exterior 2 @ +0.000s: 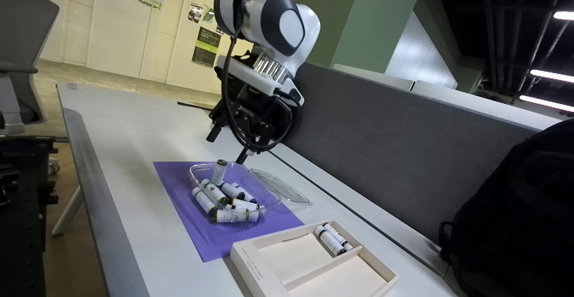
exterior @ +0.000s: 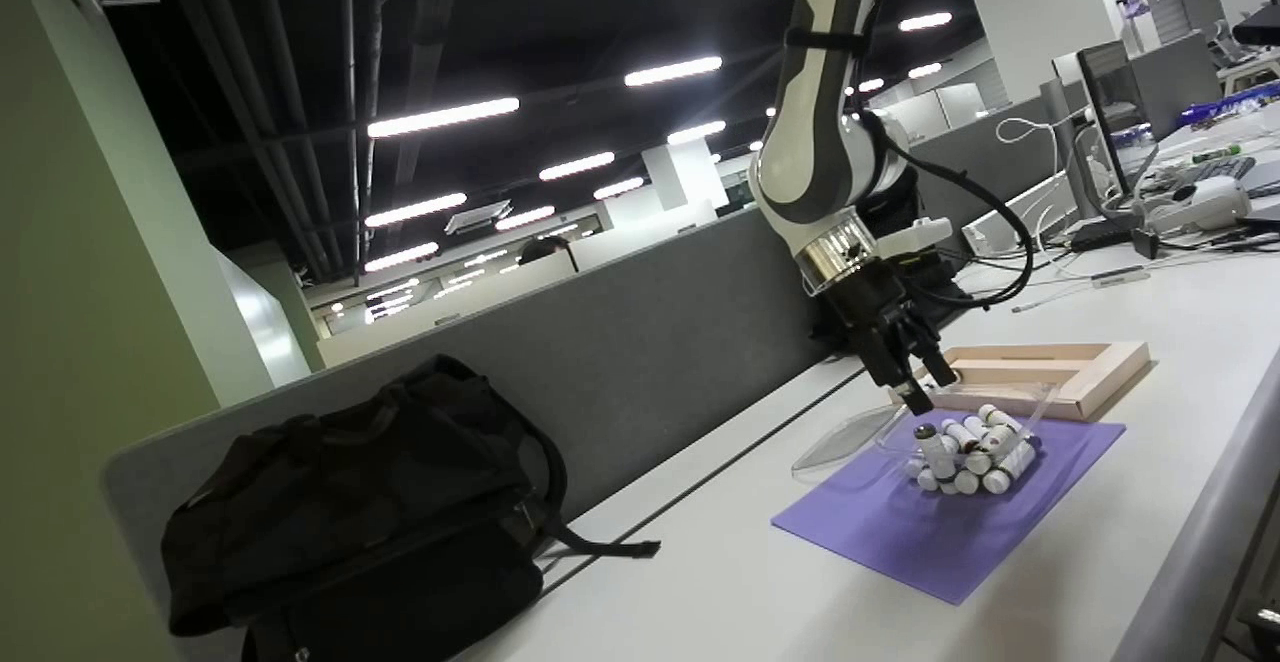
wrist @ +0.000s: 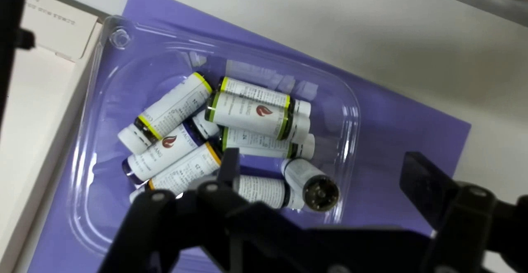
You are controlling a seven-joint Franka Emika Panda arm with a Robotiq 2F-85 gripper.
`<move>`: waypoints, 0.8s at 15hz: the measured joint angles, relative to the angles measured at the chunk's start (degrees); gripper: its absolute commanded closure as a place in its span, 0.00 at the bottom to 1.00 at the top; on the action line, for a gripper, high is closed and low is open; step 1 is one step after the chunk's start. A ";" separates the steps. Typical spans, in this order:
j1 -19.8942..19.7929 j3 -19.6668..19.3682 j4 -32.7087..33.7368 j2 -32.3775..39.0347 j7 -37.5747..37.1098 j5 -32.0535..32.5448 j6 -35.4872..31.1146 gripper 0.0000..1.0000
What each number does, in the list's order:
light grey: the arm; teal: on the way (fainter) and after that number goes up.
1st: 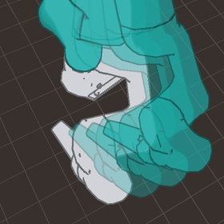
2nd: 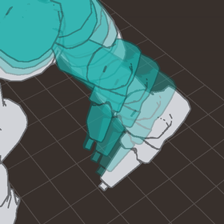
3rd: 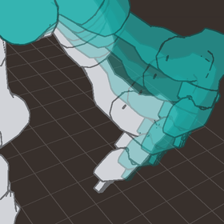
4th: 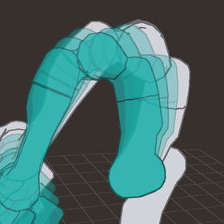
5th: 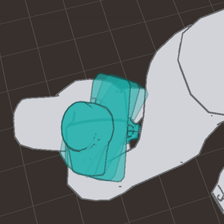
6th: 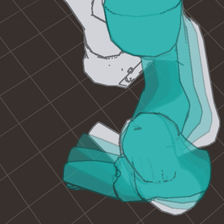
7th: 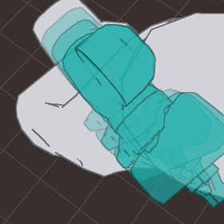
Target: Take a bottle out of the box and put it on the counter
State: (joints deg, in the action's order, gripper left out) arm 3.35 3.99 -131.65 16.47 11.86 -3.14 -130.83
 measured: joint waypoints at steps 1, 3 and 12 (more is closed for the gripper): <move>0.01 0.06 0.04 0.83 0.02 0.17 -0.19 0.00; 0.02 0.11 0.10 2.29 0.07 1.10 -1.41 0.00; 0.44 1.37 0.11 5.03 0.56 4.26 -10.26 0.69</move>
State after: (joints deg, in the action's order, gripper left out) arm 3.79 5.36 -131.55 21.50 12.42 1.11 -141.09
